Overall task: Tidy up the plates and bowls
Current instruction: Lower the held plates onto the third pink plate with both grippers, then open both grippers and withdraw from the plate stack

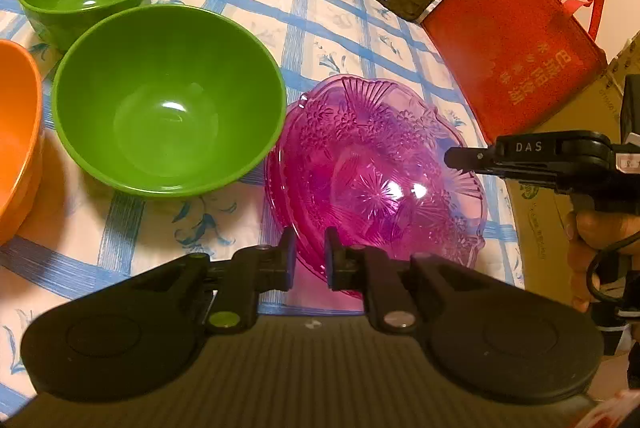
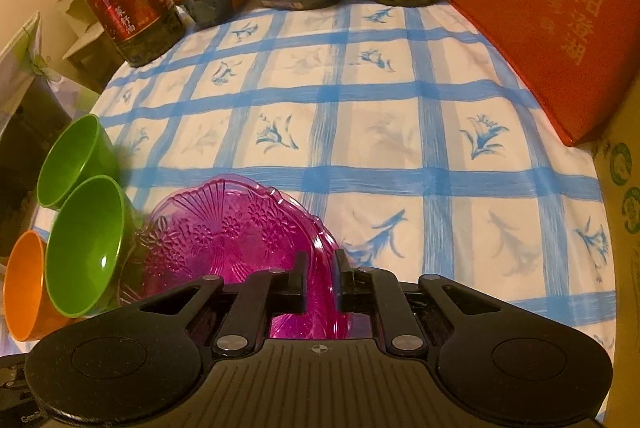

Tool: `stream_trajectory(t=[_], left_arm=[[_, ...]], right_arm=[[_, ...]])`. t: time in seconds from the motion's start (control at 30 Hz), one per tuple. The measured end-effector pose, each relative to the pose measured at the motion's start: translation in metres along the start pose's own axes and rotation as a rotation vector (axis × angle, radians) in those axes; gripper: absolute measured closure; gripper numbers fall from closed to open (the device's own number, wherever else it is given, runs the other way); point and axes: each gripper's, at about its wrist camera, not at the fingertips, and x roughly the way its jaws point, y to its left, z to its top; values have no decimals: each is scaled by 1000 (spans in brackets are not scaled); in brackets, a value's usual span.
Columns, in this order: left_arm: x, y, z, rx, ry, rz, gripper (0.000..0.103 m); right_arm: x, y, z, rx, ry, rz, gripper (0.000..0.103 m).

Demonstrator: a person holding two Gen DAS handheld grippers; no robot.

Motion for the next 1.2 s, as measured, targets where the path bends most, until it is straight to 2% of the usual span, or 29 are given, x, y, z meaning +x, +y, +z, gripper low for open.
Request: stream_trajectory(t=[0.33,0.37,0.4,0.5,0.73,0.9,1.07,1.2], left_arm=[[6,1,2,-18,-3,6,88],[7,1,2,-15,-5,6,81],[7,1,2,-13,-7,4,79],[6,0,0,-6,-9,6,78],[-5,0,-9,-2,-28,2,72],[-22,2,-20,5,-32,-6,64],[-43,4,-36,45,-55,9,62],[-65,12,-51,95,-96,35,56]], right_arm=[[9,2,2,-16,-10,-1,91],[9,1,3,-14,-23,2,89],[9,0,3,-2,-30,1,85],[7,-5,4,42,-46,33,75],[-20,-2,-6,59,-100,18,62],[-47,11,-31,63,-137,3,50],[-69,30,-68,86,-160,-15,47],[-87,48,-104,121,-199,-83,45]])
